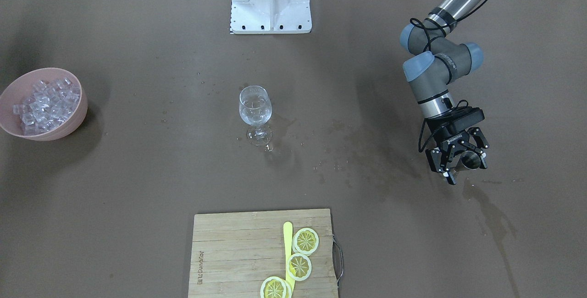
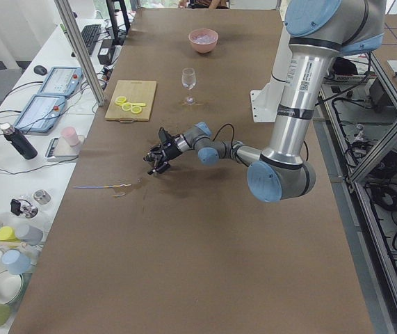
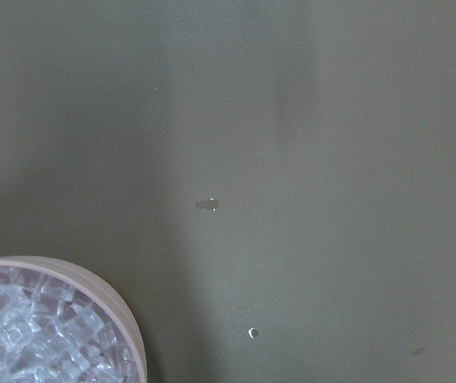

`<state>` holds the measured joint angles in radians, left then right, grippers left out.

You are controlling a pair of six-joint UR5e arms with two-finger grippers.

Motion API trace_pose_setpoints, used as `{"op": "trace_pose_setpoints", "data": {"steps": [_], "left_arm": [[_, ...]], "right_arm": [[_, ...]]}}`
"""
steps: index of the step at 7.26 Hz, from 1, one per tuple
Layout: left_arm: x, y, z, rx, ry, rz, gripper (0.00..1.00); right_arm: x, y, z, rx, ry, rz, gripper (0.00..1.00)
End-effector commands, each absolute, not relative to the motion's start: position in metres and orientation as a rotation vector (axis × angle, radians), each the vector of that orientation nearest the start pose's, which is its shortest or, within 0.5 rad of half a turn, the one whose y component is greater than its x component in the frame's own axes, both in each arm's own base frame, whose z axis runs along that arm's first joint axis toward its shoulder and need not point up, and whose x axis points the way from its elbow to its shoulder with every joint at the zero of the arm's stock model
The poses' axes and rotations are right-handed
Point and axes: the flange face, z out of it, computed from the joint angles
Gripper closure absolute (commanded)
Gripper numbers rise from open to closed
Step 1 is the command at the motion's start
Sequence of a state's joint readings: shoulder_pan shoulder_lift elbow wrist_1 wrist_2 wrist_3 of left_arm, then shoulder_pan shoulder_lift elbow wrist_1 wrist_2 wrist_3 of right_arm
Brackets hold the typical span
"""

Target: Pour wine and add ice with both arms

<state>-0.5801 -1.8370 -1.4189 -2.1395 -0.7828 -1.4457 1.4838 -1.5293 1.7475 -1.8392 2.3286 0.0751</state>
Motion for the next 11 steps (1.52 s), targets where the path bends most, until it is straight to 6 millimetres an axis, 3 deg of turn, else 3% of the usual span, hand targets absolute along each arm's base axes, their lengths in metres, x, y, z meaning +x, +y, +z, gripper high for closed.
{"op": "trace_pose_setpoints", "data": {"steps": [1, 3, 5, 7, 8, 10, 11], "left_arm": [[0.413, -0.513, 0.537, 0.958, 0.379, -0.693, 0.03], [0.415, -0.512, 0.536, 0.961, 0.384, -0.693, 0.09], [0.415, -0.51, 0.538, 0.96, 0.383, -0.689, 0.5], [0.413, -0.509, 0.531, 0.964, 0.396, -0.693, 1.0], [0.404, -0.504, 0.505, 0.977, 0.44, -0.706, 1.0], [0.364, -0.483, 0.447, 1.016, 0.494, -0.677, 1.0], [0.357, -0.479, 0.416, 1.021, 0.52, -0.686, 1.0]], "right_arm": [[0.021, -0.5, 0.581, -0.111, -0.75, 0.008, 0.0], [0.022, -0.499, 0.581, -0.112, -0.751, 0.01, 0.0], [0.021, -0.499, 0.581, -0.116, -0.75, 0.021, 0.0], [0.021, -0.499, 0.58, -0.124, -0.749, 0.044, 0.0], [0.021, -0.499, 0.58, -0.124, -0.751, 0.044, 0.0], [0.021, -0.498, 0.582, -0.128, -0.75, 0.046, 0.0], [0.021, -0.498, 0.583, -0.129, -0.75, 0.045, 0.0]]}}
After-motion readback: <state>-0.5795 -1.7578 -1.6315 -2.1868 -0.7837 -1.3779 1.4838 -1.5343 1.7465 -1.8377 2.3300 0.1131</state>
